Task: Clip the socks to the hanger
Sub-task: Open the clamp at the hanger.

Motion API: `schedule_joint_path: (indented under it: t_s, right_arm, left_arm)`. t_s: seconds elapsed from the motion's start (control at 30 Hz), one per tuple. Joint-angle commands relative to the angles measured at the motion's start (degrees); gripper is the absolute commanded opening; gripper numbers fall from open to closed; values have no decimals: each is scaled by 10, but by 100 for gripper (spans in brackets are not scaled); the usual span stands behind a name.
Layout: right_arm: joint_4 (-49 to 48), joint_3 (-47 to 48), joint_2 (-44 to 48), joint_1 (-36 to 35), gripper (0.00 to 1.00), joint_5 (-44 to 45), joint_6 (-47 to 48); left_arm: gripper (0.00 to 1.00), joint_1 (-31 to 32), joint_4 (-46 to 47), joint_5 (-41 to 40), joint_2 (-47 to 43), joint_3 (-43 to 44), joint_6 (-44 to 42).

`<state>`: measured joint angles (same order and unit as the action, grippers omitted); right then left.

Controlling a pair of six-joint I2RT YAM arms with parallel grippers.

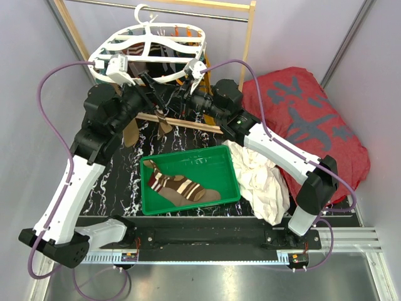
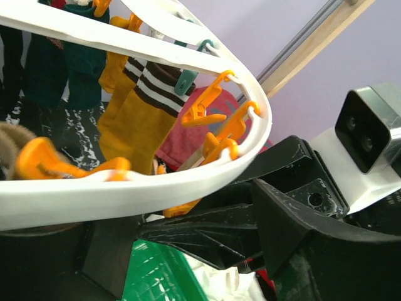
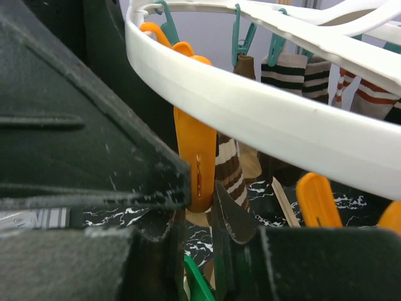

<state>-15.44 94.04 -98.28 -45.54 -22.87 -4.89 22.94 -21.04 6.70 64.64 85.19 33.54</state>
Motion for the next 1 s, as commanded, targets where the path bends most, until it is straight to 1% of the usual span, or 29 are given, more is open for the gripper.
schedule_joint_path:
  t_s: [0.0,0.07,0.17,0.3,0.47,0.53,0.63,0.67,0.7,0.73,0.77,0.8,0.87,0.9,0.97]
  right_arm:
    - [9,10,24,-10,0,30,22]
    - [12,11,24,-13,0,35,26]
    - [14,10,23,-13,0,38,27]
    - [15,9,21,-15,0,40,27]
    - [20,7,21,-15,0,46,32]
    - [21,4,20,-15,0,47,33]
    - [21,-2,21,-15,2,49,32]
    - [21,-3,23,-15,4,52,31]
    - [22,-8,23,-15,11,54,30]
    - [21,-12,28,-15,21,56,27]
    - [22,-19,30,-16,27,59,26]
    - [22,-23,34,-15,37,63,23]
    - [23,-43,47,-15,45,78,18]
    - [26,-51,58,-15,51,81,17]
    - [44,-75,70,-16,56,87,14]
  left_arm:
    - [70,30,45,-64,-1,30,-75]
    - [68,41,50,-103,-3,25,-103]
    - [65,54,64,-133,-9,17,-133]
    - [60,60,79,-155,-15,6,-160]
    - [51,63,89,-164,-15,-3,-162]
    - [45,65,95,-165,-16,-4,-161]
    - [31,68,96,-164,-15,-8,-157]
    - [30,68,97,-163,-14,-9,-156]
    - [29,68,97,-163,-14,-11,-154]
    - [23,69,97,-162,-13,-13,-153]
    - [20,69,97,-163,-14,-13,-152]
    - [19,69,97,-165,-14,-17,-151]
    - [16,70,96,-168,-14,-18,-151]
    - [15,70,97,-170,-13,-20,-152]
    - [15,70,96,-172,-13,-20,-154]
